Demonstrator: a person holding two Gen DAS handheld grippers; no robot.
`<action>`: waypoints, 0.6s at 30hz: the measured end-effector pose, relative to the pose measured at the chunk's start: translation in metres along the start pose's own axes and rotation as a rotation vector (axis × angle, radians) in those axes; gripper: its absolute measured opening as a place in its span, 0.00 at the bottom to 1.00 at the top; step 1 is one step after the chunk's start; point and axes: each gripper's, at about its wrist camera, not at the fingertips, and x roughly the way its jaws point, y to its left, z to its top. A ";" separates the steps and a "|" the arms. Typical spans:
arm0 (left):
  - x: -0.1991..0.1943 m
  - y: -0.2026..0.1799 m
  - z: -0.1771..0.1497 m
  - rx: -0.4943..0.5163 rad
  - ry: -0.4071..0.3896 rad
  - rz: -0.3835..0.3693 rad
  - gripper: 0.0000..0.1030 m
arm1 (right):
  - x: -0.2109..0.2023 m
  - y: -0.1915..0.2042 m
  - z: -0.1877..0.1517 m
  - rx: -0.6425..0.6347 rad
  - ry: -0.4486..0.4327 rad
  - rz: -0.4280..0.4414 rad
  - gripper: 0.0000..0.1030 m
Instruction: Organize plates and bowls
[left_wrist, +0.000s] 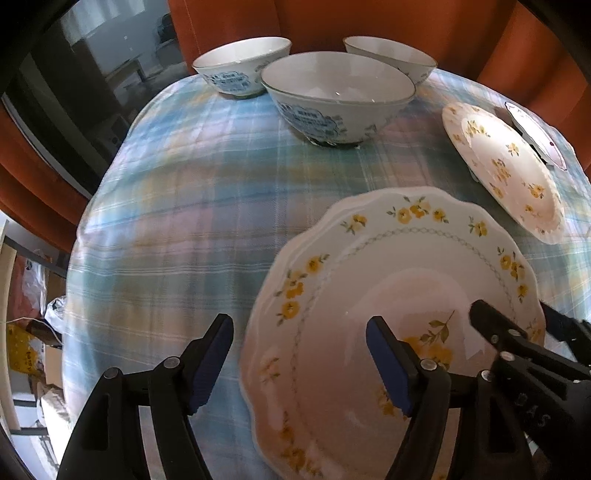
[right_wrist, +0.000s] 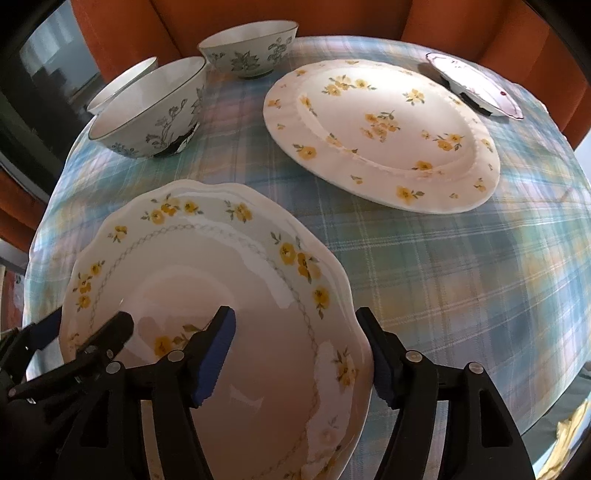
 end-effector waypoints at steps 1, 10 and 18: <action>-0.005 0.001 0.002 0.012 -0.001 0.007 0.75 | -0.006 0.000 0.002 -0.003 -0.011 -0.008 0.78; -0.034 -0.007 0.021 0.002 -0.065 -0.024 0.81 | -0.053 -0.012 0.025 0.009 -0.107 0.023 0.88; -0.037 -0.052 0.042 0.035 -0.124 -0.079 0.92 | -0.064 -0.051 0.053 0.040 -0.132 0.051 0.88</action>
